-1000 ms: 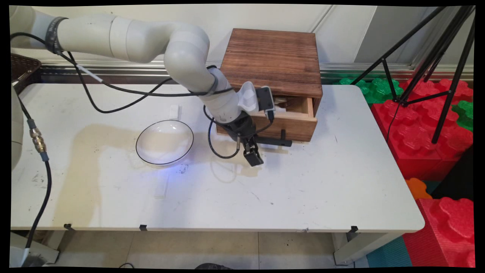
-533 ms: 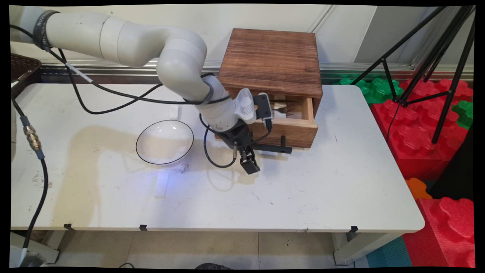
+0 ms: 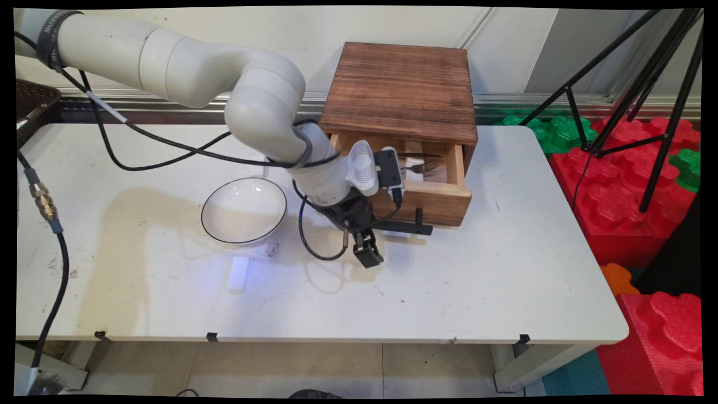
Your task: Open the drawer
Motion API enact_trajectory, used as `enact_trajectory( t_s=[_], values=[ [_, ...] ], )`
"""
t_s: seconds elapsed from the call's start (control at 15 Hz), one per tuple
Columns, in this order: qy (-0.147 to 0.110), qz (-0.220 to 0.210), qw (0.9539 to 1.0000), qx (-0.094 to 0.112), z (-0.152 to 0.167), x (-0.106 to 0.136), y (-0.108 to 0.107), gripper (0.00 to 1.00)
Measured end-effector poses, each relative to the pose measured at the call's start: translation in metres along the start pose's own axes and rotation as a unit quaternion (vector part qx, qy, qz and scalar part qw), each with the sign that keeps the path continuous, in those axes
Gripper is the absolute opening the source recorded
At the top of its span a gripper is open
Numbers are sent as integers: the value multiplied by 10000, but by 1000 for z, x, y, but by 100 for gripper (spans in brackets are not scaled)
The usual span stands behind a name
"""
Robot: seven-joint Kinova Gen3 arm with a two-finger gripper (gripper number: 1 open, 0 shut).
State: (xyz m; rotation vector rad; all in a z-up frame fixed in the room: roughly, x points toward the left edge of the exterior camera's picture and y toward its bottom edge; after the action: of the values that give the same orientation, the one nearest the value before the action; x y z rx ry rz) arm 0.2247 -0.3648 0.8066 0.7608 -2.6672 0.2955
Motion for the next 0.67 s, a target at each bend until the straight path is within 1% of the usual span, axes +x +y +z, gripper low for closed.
enact_trajectory(
  t_s=[0.67],
  values=[
    [-116,24,9999,-73,-7,-5,37,100]
  ],
)
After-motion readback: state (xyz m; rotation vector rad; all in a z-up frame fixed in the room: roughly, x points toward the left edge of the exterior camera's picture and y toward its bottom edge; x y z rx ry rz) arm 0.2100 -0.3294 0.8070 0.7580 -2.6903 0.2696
